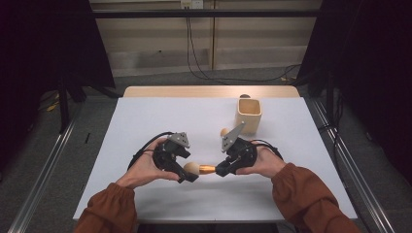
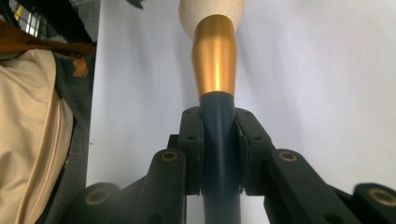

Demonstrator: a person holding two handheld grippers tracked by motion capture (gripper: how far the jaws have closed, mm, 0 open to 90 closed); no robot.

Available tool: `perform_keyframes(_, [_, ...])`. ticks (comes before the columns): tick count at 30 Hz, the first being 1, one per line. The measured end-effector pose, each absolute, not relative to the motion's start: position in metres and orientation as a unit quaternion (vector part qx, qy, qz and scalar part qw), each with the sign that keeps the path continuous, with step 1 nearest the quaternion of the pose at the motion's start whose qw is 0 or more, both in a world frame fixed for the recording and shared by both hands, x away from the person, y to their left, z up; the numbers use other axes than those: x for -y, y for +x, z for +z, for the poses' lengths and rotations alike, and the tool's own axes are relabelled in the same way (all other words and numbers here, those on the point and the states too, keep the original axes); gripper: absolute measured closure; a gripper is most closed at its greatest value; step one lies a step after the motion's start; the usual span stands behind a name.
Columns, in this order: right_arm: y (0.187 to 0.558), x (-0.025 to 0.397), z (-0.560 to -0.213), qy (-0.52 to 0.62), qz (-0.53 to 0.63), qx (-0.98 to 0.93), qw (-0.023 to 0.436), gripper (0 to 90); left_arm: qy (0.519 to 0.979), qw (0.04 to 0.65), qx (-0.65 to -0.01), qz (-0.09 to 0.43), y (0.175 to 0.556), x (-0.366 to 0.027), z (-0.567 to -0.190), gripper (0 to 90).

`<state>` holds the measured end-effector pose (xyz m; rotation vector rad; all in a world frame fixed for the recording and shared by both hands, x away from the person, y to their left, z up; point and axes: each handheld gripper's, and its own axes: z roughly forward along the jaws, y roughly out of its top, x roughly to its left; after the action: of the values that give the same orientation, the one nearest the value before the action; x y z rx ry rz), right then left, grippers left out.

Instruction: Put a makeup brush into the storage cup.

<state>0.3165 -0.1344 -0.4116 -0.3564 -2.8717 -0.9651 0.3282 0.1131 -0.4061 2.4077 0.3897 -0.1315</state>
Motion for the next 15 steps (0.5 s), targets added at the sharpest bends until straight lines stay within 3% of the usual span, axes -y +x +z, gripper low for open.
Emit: perform_keyframes(15, [0.310,0.162,-0.421,-0.180,-0.373,0.910,0.023,75.6,0.893,0.388,-0.229,-0.010,0.329,-0.138,-0.409,3.7])
